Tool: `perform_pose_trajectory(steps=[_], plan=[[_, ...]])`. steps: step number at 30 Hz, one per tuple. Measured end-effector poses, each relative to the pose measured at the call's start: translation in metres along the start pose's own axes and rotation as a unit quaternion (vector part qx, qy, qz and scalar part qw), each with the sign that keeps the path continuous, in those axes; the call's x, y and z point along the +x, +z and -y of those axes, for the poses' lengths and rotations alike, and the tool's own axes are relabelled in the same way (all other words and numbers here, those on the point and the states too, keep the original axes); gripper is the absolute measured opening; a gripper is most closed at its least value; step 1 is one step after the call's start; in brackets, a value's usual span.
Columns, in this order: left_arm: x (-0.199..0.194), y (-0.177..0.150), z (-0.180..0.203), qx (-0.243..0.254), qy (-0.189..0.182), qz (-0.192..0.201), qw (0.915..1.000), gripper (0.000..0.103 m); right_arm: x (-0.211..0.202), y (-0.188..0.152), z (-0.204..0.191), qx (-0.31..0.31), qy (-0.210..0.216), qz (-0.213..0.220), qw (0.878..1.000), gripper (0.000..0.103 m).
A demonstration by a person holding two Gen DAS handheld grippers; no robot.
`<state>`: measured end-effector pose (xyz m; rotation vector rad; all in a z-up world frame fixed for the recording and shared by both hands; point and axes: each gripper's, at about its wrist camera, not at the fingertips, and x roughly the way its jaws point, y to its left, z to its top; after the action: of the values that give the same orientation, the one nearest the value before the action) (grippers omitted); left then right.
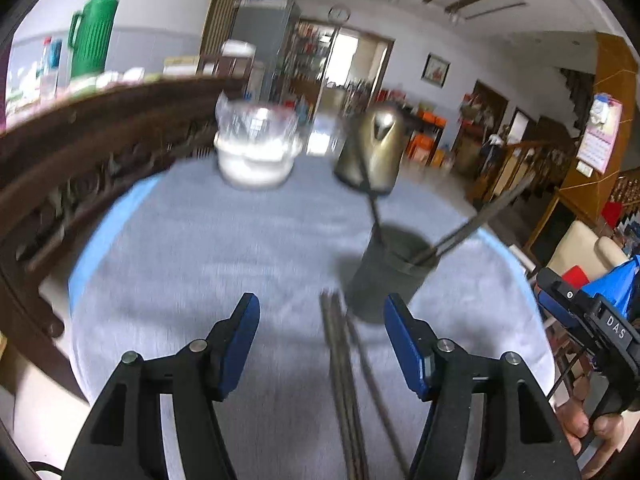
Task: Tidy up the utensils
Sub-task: 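Bring both open tools back down to the remaining chopsticks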
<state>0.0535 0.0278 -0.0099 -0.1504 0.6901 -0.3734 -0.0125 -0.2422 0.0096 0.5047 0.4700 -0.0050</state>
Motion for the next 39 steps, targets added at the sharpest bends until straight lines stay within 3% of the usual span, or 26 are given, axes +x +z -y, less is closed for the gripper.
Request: perform_pose_trajectory(steps=[12,19,39], plan=[[0.007,-0.042,-0.005,0.032,0.047,-0.061,0.9965,0.065,0.030,-0.044,0.015,0.026,0.050,-0.056,0.997,0.062],[0.009,-0.050,-0.011,0.028,0.063,-0.081,0.9943,0.065,0.043,-0.063,0.013,0.033,0.086,-0.064,0.994,0.062],[0.024,-0.052,-0.015,0.021,0.049,-0.098,0.9938,0.065,0.050,-0.070,0.027,0.054,0.122,-0.063,0.989,0.062]])
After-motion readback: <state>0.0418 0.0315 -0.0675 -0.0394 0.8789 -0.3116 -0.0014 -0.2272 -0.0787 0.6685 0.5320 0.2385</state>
